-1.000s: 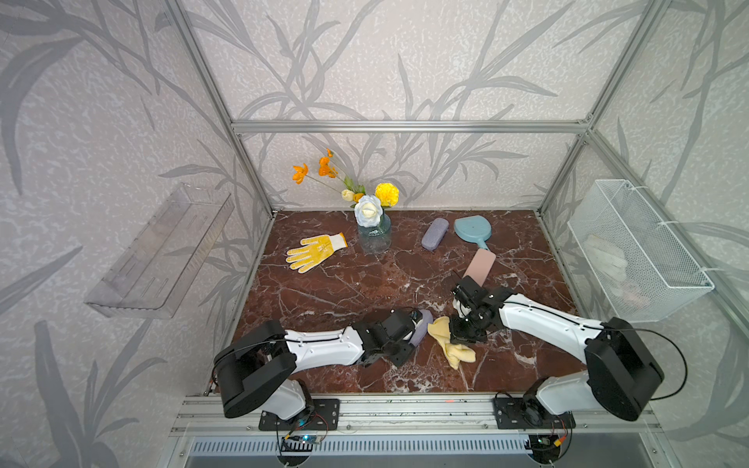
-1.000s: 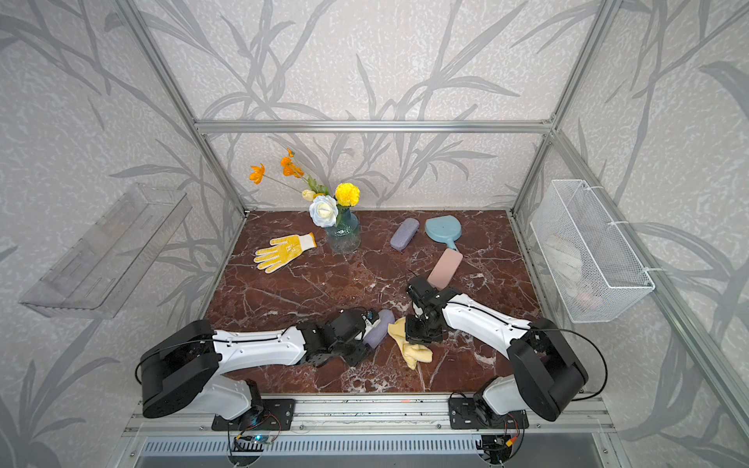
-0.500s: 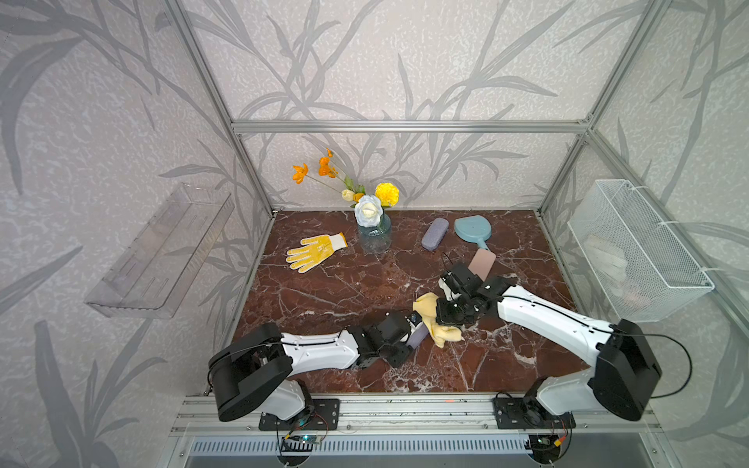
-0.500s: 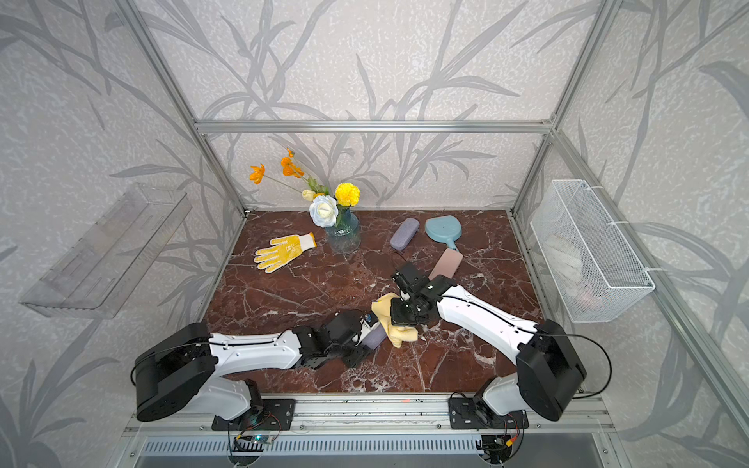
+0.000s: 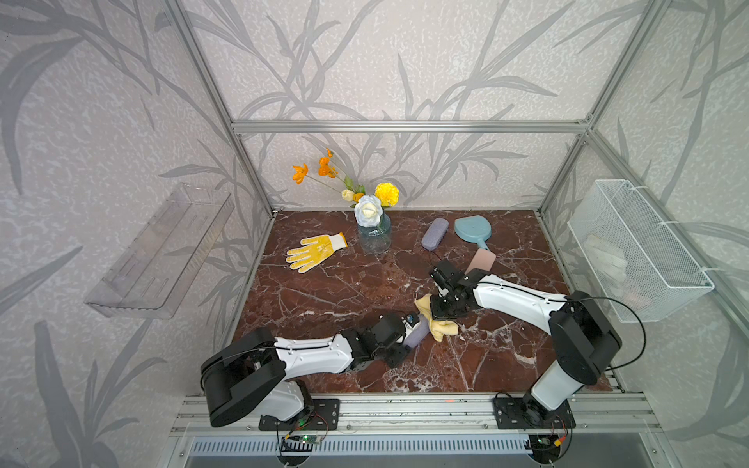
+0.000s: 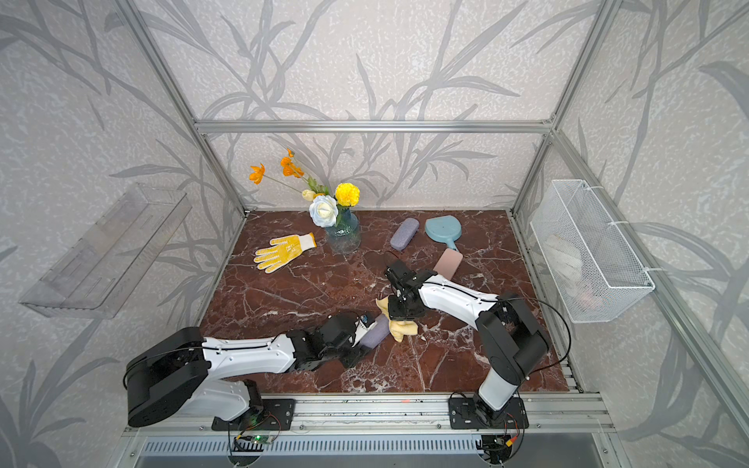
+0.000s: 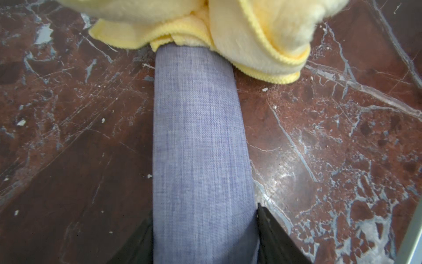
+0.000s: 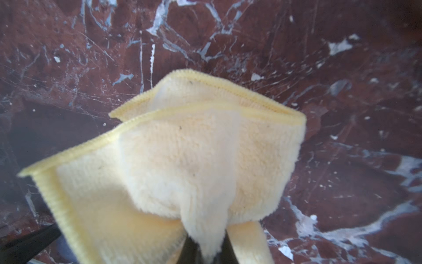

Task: Wipe the eyeglass case
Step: Wipe the dirt from the eyeglass case.

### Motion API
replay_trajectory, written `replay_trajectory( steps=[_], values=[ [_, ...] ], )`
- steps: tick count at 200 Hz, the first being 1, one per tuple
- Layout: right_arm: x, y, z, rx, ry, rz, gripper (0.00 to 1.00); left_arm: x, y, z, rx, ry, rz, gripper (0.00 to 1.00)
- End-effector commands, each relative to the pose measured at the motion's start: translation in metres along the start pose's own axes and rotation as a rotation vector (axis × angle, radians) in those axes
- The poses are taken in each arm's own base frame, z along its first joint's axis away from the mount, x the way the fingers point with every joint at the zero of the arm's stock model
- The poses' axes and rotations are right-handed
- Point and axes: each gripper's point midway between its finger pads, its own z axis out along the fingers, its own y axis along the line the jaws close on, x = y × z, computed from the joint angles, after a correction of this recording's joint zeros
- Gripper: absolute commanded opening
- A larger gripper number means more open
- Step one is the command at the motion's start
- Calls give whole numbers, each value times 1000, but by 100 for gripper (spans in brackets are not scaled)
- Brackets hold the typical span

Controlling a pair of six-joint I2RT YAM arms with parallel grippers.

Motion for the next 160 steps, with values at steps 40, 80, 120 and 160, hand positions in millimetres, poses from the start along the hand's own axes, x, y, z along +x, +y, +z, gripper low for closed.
replay_trajectory(
  steps=[40,80,120,160],
  values=[
    [23,69,-8,-279,91,16,0,9,-3,4,14,12,22,15],
    [-3,-9,-5,-71,54,9,0,12,2,-1,-5,-6,6,13],
    [-8,-8,-38,-22,-5,-103,0,16,7,-6,-33,0,-10,13],
    [32,67,-29,-277,72,-47,0,14,8,-6,-40,-11,-15,13]
  ],
)
